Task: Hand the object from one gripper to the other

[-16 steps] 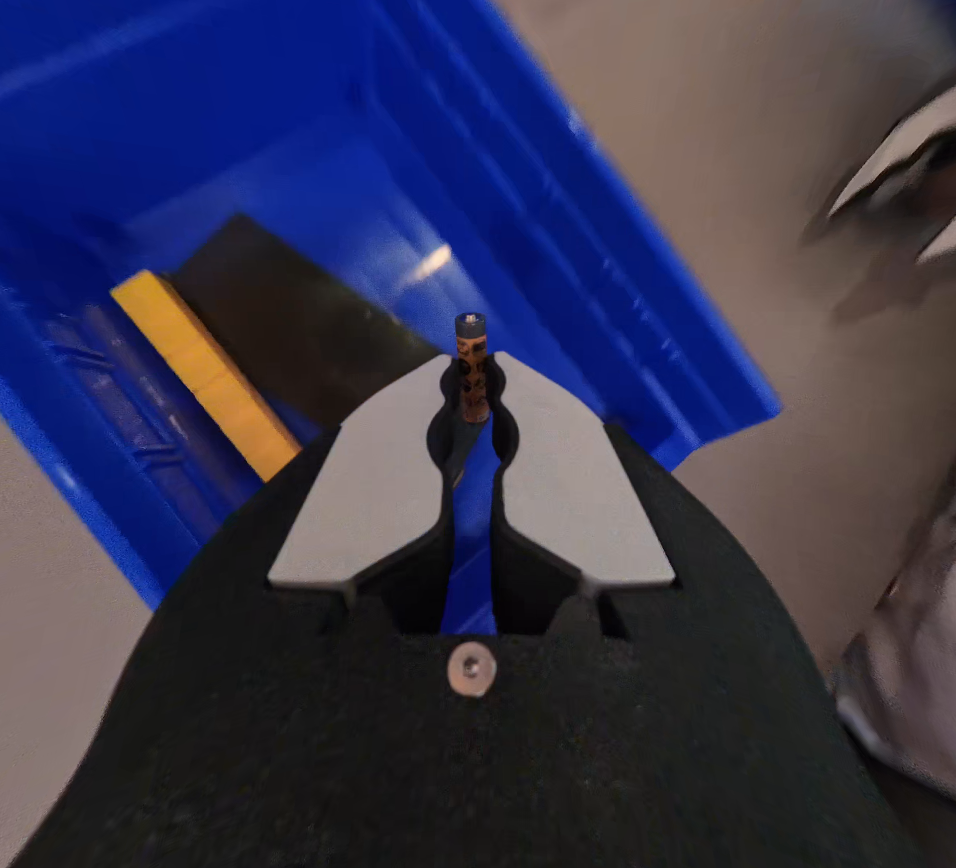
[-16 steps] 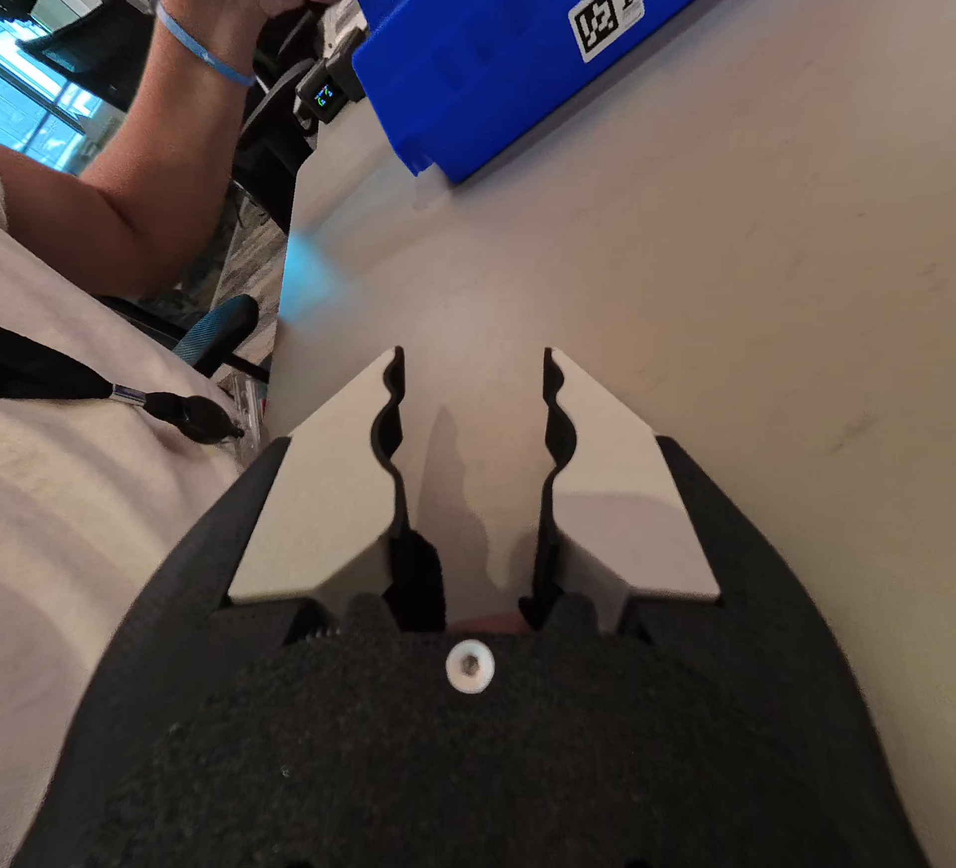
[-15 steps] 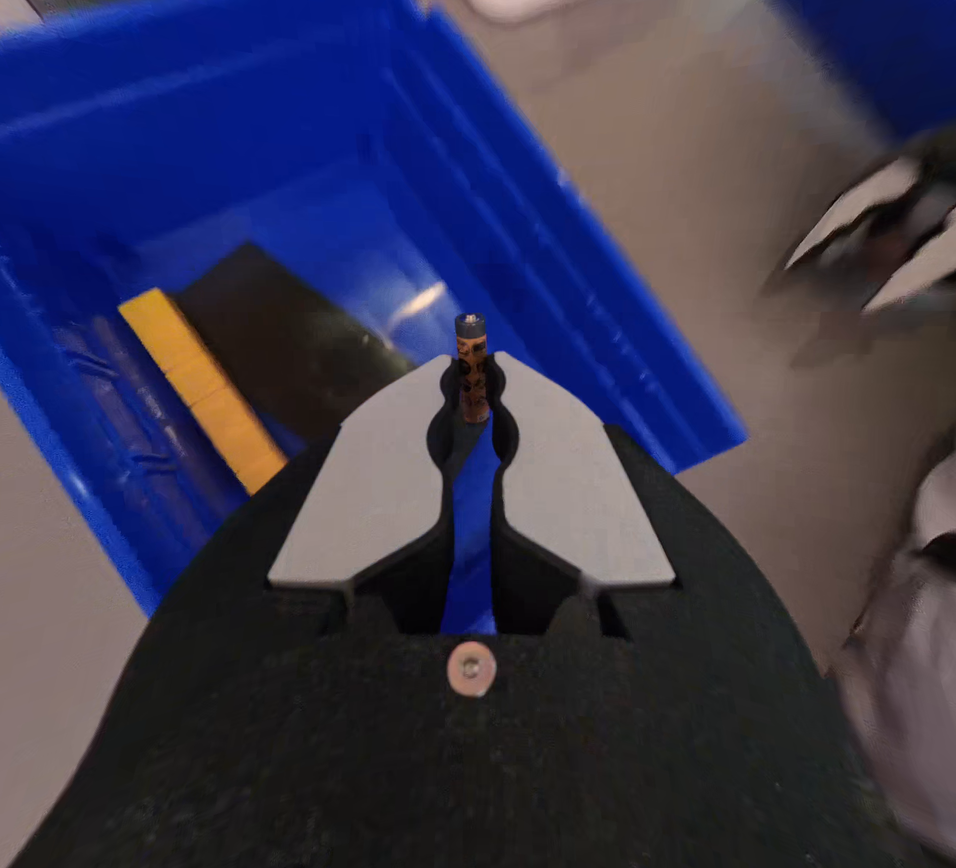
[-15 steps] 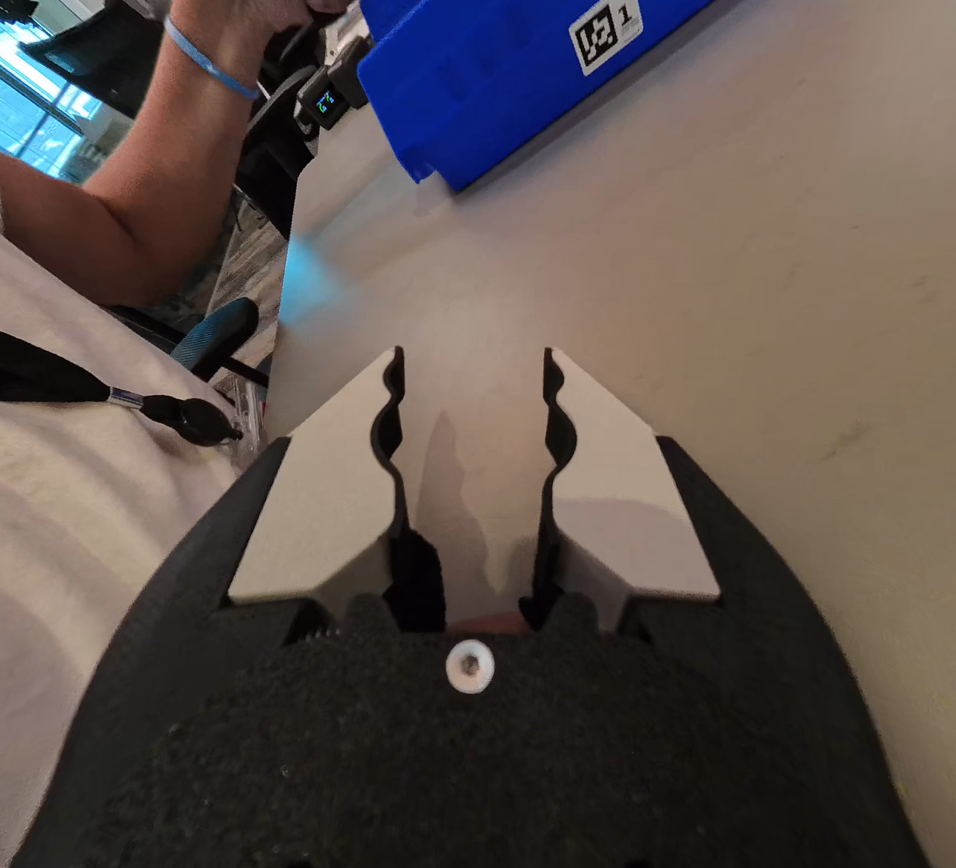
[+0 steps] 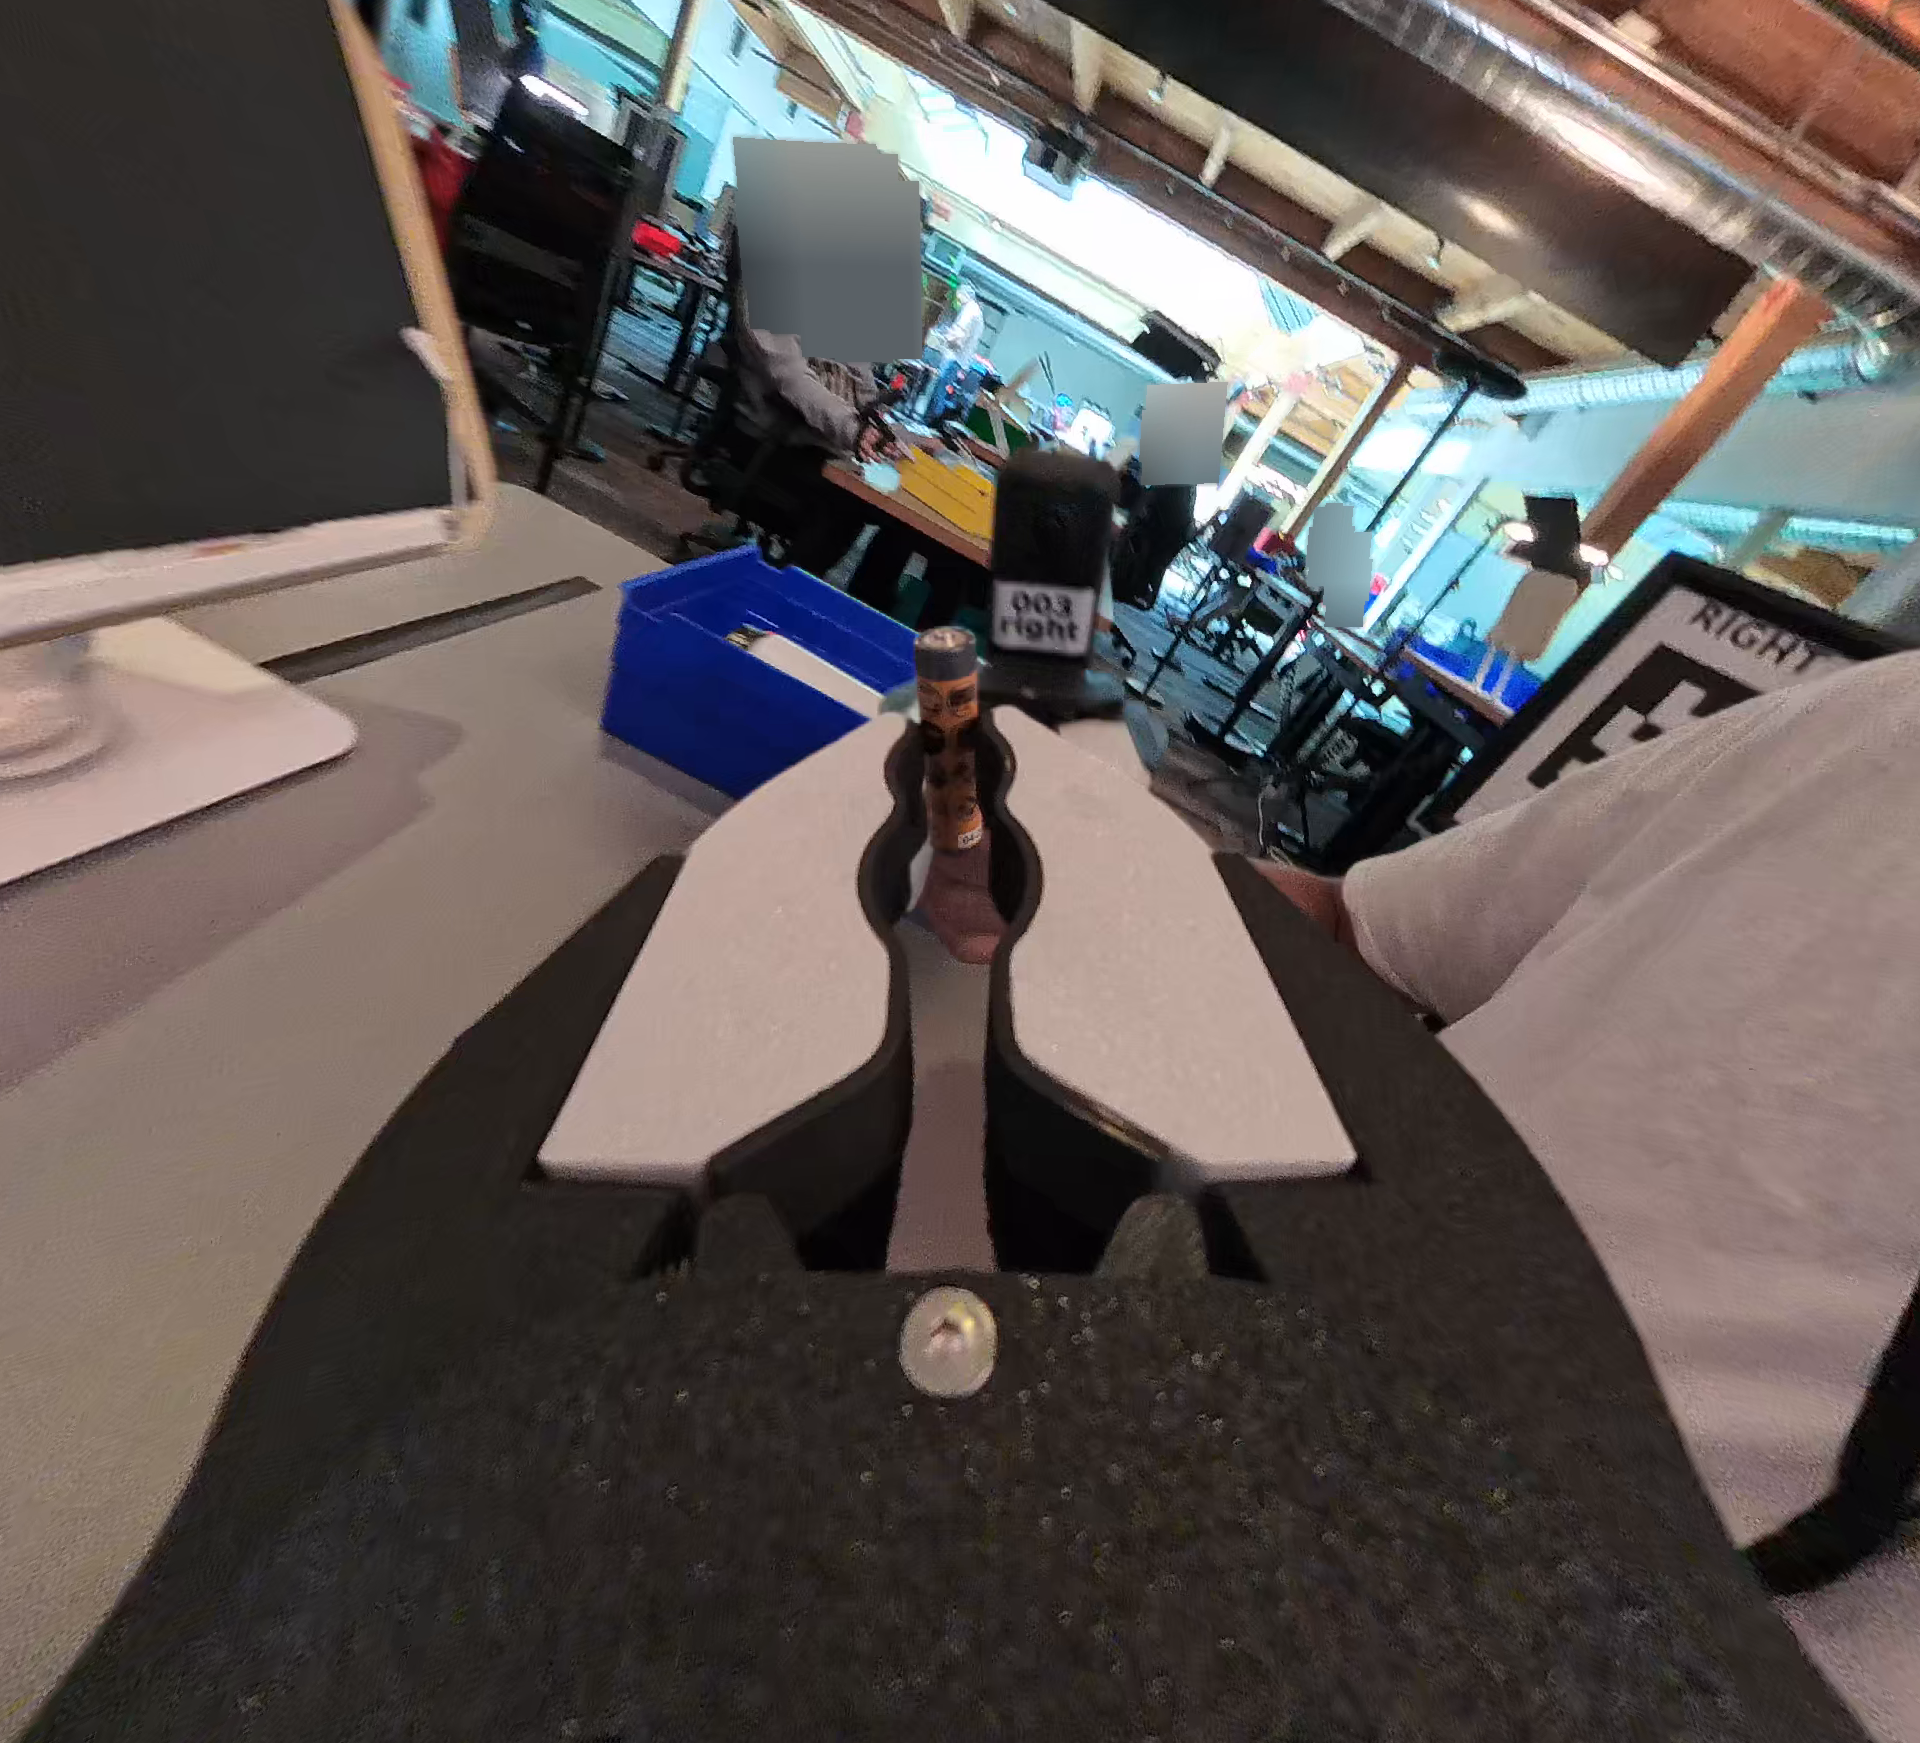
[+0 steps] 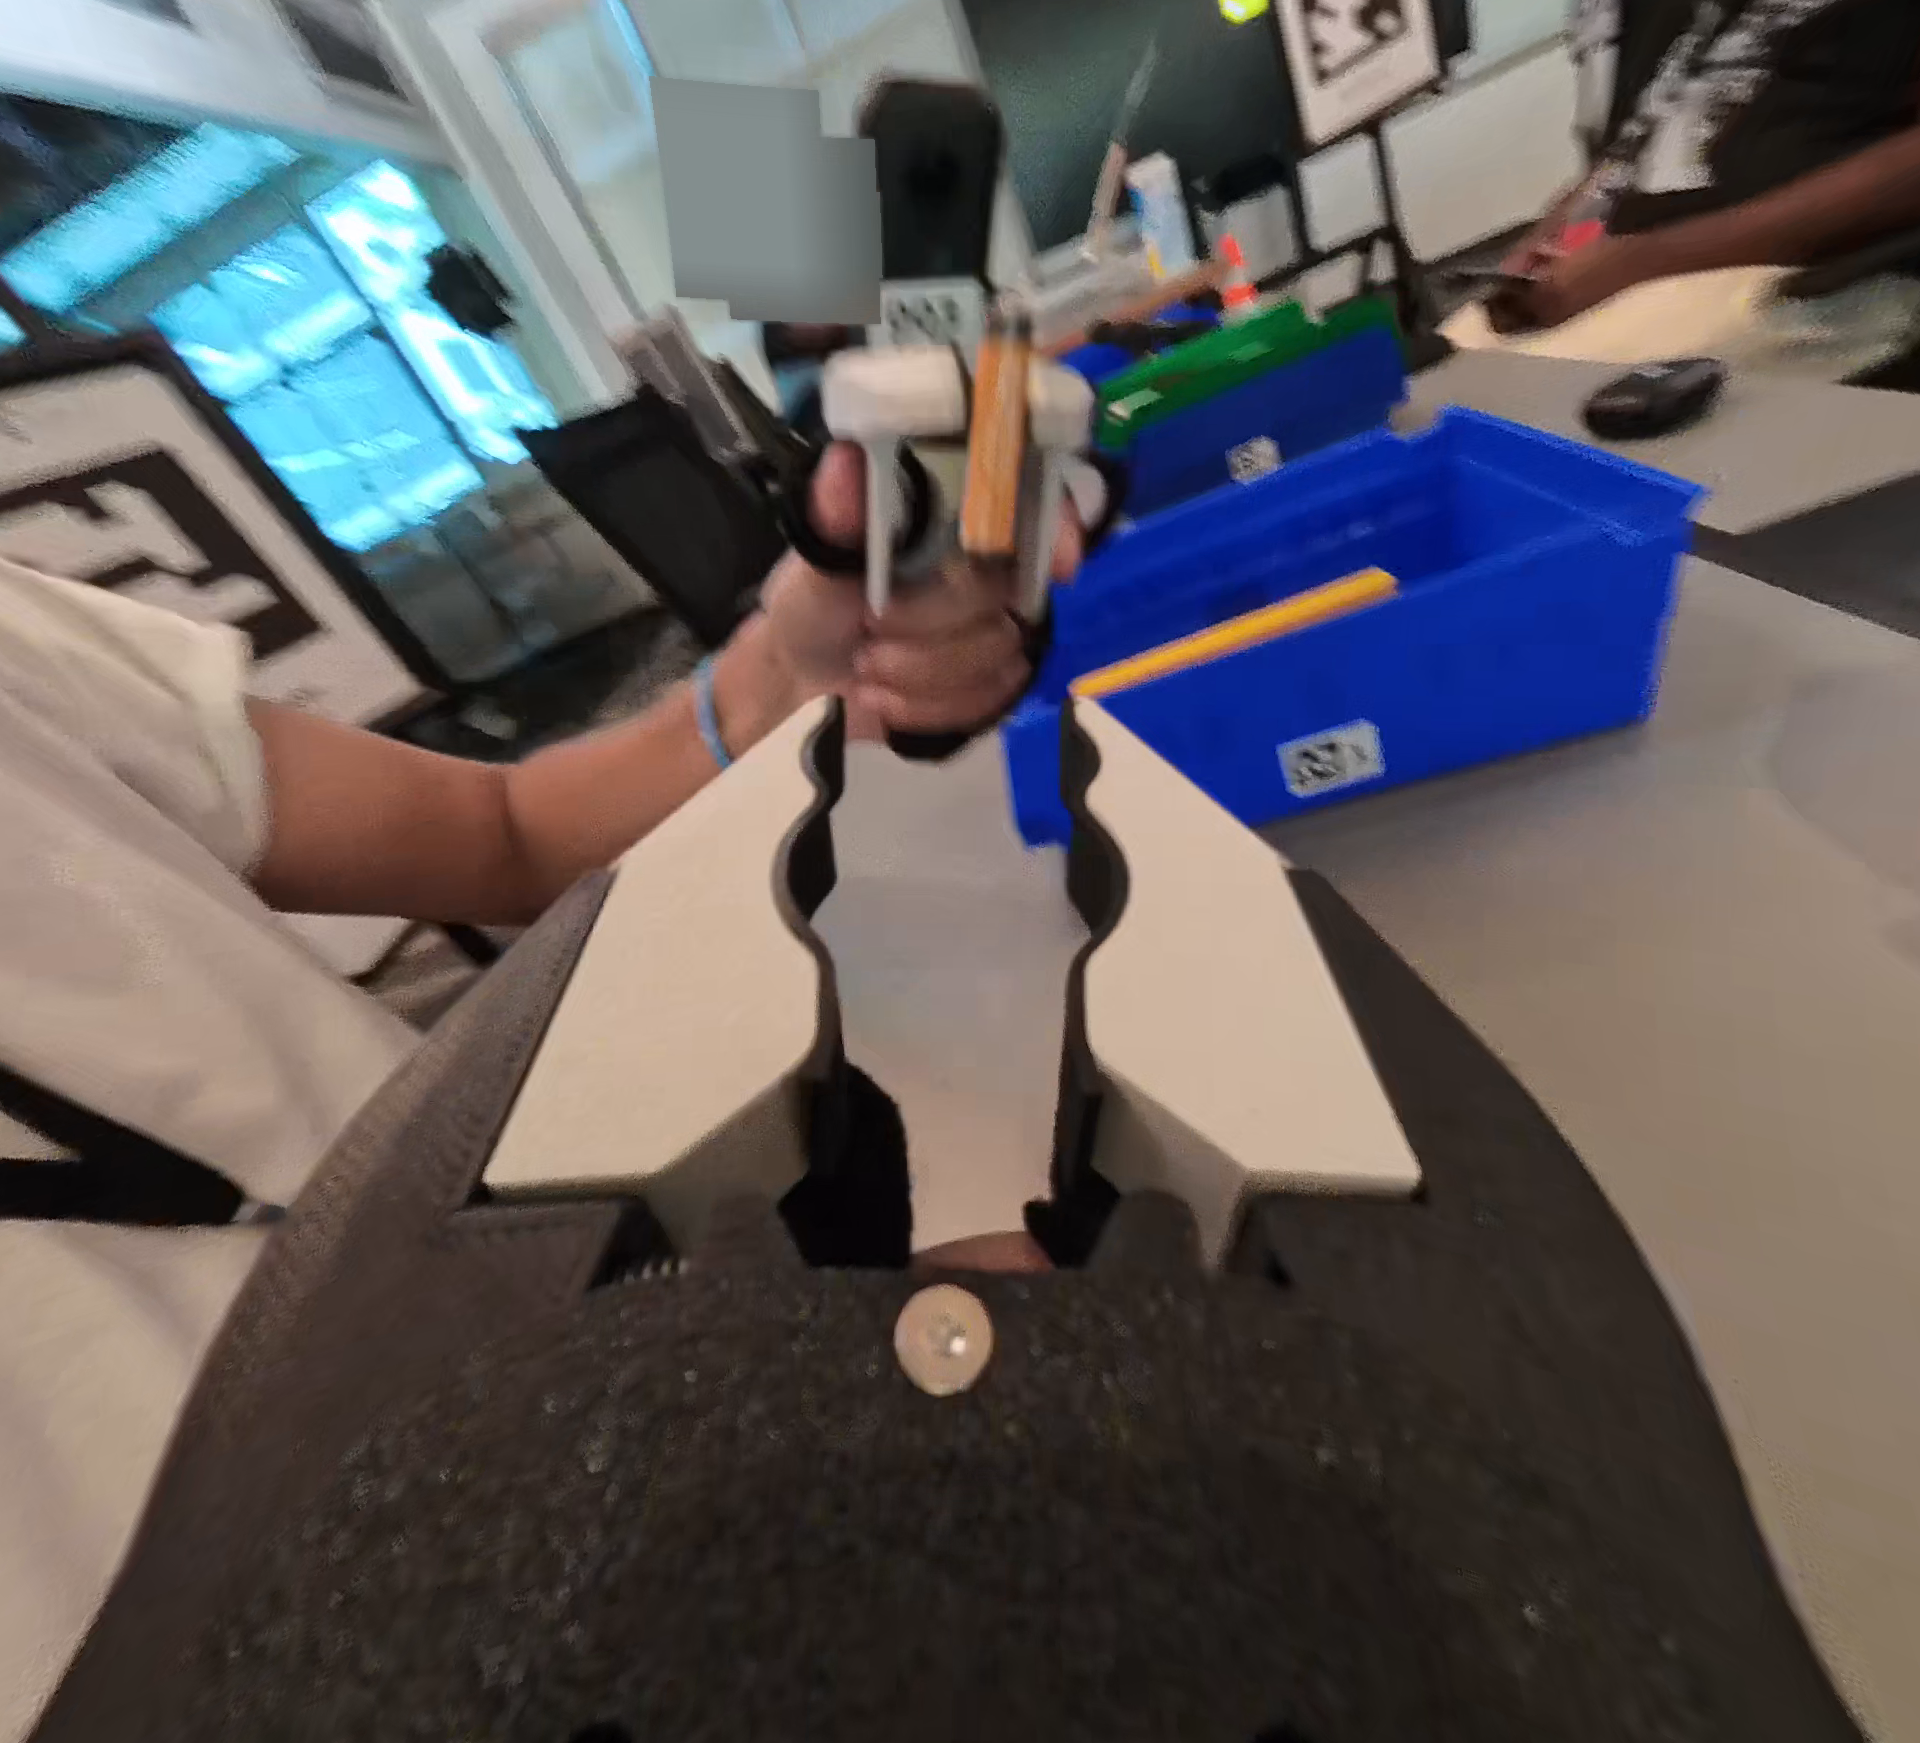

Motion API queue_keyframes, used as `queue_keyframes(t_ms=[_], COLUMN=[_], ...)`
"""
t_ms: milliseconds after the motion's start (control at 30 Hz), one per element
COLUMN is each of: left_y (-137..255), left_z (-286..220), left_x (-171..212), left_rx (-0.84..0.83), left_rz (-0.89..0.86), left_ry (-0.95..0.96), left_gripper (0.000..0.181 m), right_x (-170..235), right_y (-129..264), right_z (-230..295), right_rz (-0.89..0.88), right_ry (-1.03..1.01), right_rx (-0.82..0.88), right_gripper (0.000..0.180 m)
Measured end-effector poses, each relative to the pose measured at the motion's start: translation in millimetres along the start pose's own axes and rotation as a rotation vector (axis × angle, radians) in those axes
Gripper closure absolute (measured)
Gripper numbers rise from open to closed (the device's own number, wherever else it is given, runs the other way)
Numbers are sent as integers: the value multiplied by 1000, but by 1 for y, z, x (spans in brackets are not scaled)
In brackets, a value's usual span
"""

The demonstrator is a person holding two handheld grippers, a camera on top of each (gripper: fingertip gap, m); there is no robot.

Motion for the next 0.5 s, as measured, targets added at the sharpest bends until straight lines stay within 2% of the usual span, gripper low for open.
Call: queue_keyframes(t_ms=[67,233,300,433,500], left_y=[-17,-33,-36,-36,-34], left_z=[-10,-29,-31,-34,-34], left_x=[11,36,46,64,72], left_rx=[36,79,63,41,-12], left_rz=[4,19,55,68,72], left_ry=[-6,-21,-36,-20,-21], left_gripper=[172,172,172,172,172], right_x=[-6,3,5,14,20], right_y=[6,22,24,27,30], right_z=[7,21,23,21,18], right_rz=[1,-56,-55,-8,21], right_ry=[-62,-65,-78,-46,-39], right_rx=[-78,-61,-62,-26,-8], right_gripper=[147,148,149,170,170])
Point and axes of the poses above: each gripper's, where its closed fingertips meet, y back along the fingers, x out of its underside, z = x × y across the jaws, the point moved 10 cm from there along y, back along the fingers, and after that the axes turned 10 degrees about -z, right-handed, at the moved point
